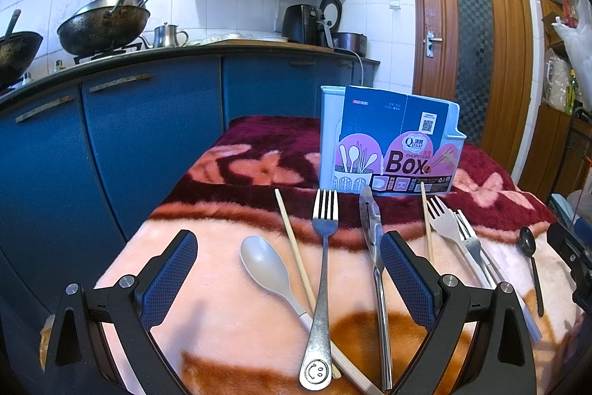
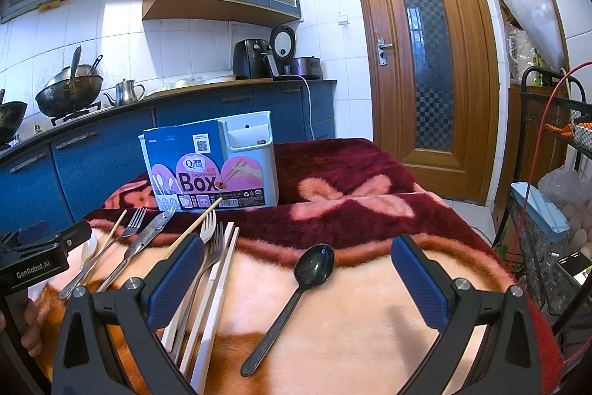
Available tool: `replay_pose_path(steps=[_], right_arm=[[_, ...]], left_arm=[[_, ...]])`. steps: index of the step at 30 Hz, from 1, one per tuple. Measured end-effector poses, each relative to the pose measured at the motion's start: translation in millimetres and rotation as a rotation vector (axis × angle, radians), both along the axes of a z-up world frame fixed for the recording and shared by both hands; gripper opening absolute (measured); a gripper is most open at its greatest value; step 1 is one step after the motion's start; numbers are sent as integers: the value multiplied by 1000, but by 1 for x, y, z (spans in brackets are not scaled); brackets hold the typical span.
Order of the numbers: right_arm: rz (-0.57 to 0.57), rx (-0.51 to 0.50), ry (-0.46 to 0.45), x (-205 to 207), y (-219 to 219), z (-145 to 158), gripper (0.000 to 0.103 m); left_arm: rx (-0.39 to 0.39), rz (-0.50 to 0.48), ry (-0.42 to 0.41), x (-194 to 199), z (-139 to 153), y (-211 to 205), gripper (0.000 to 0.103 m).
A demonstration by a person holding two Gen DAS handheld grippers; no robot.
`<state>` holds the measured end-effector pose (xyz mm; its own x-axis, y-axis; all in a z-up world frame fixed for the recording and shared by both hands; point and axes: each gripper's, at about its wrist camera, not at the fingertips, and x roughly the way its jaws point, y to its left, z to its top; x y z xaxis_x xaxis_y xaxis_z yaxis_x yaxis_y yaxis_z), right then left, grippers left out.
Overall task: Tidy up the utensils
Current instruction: 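Grasp the white plastic spoon with the left gripper while the right grasps the black spoon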
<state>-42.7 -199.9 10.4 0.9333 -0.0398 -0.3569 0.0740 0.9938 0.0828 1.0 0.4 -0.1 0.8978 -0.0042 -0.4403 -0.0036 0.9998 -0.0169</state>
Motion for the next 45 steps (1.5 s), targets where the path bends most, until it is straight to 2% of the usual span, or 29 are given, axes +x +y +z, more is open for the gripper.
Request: replay_pose_path(steps=[4,7,16,19,24,29,32,35,38,40,45], right_arm=[[15,2,23,4,-1,2,103],[15,41,67,10,-10,5,103],[15,42,251,27,-27,13,103],[25,49,309,34,-33,14,103],[51,56,414,47,-36,11,92],[91,106,520,63,-37,1,78],[110,129,560,70,-38,-4,66],[122,135,594,76,-37,-7,59],[135,150,617,82,-37,-9,57],[138,149,621,85,-37,-9,56],[144,157,630,88,-40,-9,51]], left_arm=[[-1,3,1,0,3,0,99],[2,0,2,-1,5,3,99],[-17,3,48,10,24,22,99],[2,11,89,18,29,30,99],[8,10,172,36,28,41,99],[-64,-1,313,56,16,56,99],[-115,-24,383,65,8,63,87],[-175,-40,457,72,1,69,77],[-232,-55,520,78,-6,72,68],[-230,-53,542,80,-12,71,61],[-239,-84,556,81,-16,69,57]])
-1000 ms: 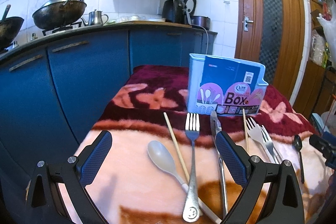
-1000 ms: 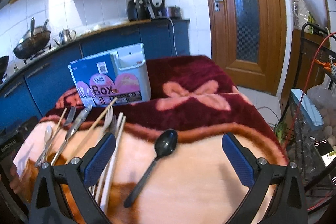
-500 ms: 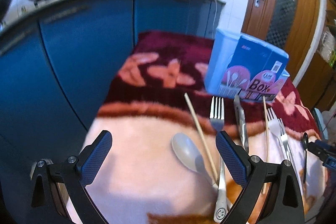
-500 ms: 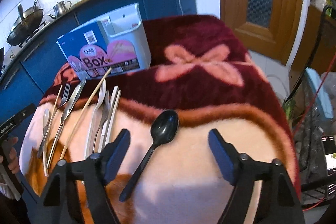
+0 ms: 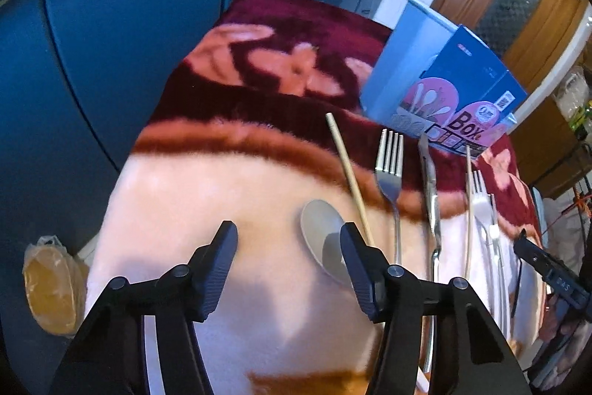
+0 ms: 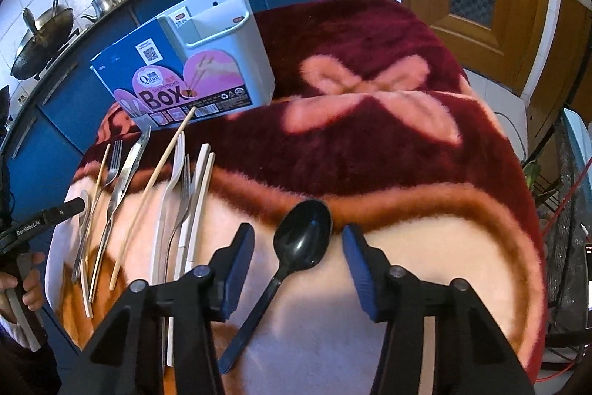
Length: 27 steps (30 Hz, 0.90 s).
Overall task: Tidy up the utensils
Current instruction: 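Grasp the white plastic spoon with the left gripper while the right grasps the black spoon, then lower both spoons into the Box holder compartments and open both grippers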
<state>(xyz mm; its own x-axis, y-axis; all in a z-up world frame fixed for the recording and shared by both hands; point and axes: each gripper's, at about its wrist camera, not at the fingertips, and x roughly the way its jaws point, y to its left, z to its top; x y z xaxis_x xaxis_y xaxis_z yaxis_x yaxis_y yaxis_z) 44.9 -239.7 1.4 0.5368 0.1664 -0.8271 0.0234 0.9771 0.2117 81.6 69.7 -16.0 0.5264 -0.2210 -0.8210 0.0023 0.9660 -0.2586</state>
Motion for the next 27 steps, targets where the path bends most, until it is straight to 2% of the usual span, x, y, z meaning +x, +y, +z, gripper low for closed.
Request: replay_pose_path(steps=[2,4,8,10,12,17,19,22,27], right_arm=[[-2,6,2,1,-2,0,47],[-7,19,5,3,-4,1,43],[-9,44,16,5,-6,1,36],[-5,60,23,6,-7,1,33],[-1,81,34,8,-7,1,28],[16,135,53,12,-8,-3,11],[20,153,46,12,-8,-3,8],[39,163,18,9,-5,2,6],[74,116,-63,2,6,20,6]], left_arm=[[-39,-18,3,1,1,0,54],[-74,-37,9,1,0,-1,44],[-131,-51,27,2,-3,-4,33],[-136,-53,29,3,-4,-6,19],[-151,-54,33,3,-5,-6,10],[-173,-59,2,0,1,-5,8],[-175,-63,-25,-2,8,-7,6],[-166,-70,-83,-6,22,-8,5],[-120,-77,-194,-14,48,-12,2]])
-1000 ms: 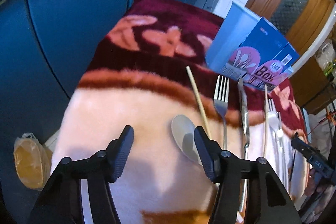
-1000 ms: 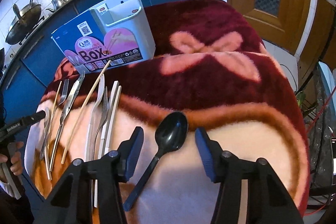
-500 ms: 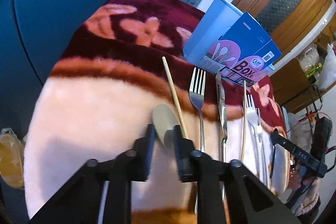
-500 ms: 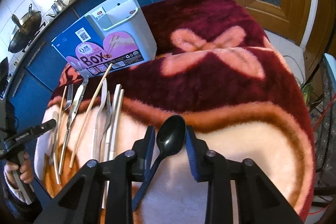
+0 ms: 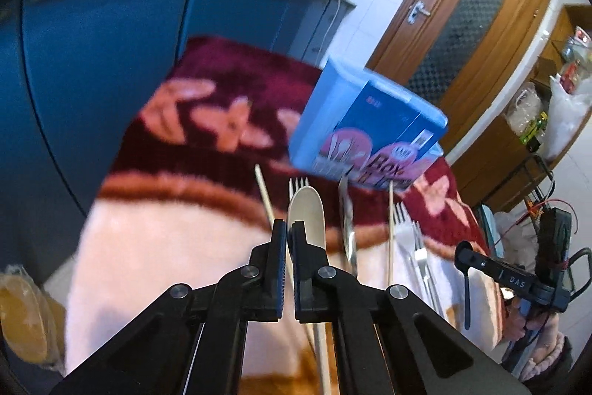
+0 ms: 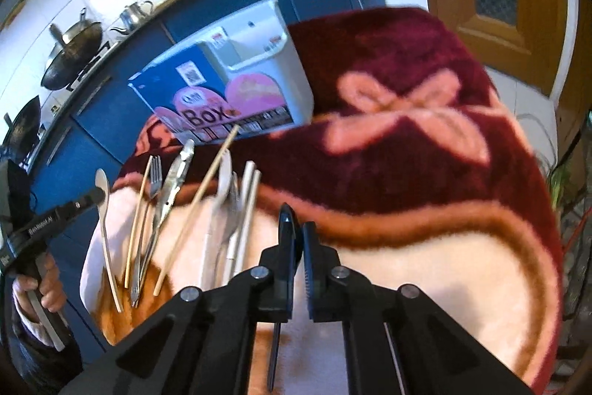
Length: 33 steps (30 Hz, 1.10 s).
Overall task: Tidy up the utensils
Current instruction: 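Lower both spoons into the Box holder compartments and open both grippers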
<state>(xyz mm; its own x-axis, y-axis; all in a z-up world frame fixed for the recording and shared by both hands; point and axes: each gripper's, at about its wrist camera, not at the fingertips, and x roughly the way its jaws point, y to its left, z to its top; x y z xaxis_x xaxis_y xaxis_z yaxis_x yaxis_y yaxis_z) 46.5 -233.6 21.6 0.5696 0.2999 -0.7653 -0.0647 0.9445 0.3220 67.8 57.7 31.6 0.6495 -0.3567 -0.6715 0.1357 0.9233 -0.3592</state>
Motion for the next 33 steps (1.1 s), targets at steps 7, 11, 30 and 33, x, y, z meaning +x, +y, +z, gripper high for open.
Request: replay_pose_path(steps=[7,11,30,33], right_arm=[[-7,-42,-175,-12,10,32,6],[-31,-54,-277,-18,14,44,6],[-105,-123,-561,-32,12,68,6],[-115,-119,-569,-28,10,69,6]], left_arm=[[45,23,-175,-11,37,-6,2],[34,47,-264,-15,60,-6,2],[60,185,-604,40,157,-37,2],[98,206,-642,53,156,-45,2]])
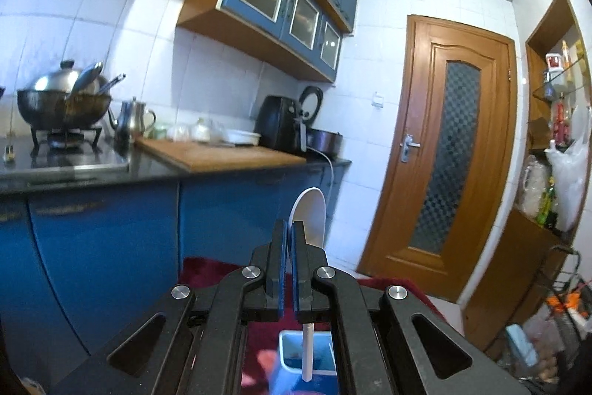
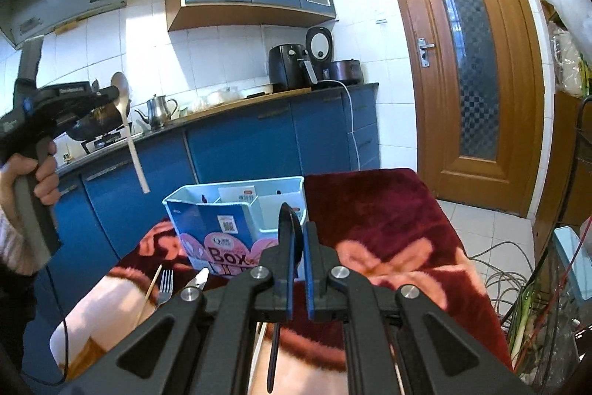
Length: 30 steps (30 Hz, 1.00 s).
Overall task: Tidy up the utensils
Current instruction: 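Lower both spoons into the Box holder compartments and open both grippers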
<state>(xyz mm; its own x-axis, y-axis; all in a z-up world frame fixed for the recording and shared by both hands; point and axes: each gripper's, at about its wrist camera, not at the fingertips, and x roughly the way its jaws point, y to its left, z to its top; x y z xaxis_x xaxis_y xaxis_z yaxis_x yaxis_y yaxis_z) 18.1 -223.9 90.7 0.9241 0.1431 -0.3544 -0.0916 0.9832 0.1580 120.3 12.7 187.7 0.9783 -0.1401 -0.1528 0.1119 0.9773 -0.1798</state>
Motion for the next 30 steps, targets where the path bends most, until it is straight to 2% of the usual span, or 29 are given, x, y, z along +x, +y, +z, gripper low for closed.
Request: replay_pose_path(steps=[3,9,17,23,30], right_arm=[[-4,2,-8,7,0,4,6],[-17,-5,-42,23,4,19,6],[-25,-30,-112,70,12,35,6],[-33,-9,-144,109,17,27,6],[-41,-65,-153,142,29,5,6]], left_arm=[[21,12,-19,10,-6,-6,2],[30,13,2,35,-28,-10,2],[42,-2,34,51,-57,-14,2],[54,-26,73,57,-74,-18,2],[57,-38,124,61,-94,-19,2]])
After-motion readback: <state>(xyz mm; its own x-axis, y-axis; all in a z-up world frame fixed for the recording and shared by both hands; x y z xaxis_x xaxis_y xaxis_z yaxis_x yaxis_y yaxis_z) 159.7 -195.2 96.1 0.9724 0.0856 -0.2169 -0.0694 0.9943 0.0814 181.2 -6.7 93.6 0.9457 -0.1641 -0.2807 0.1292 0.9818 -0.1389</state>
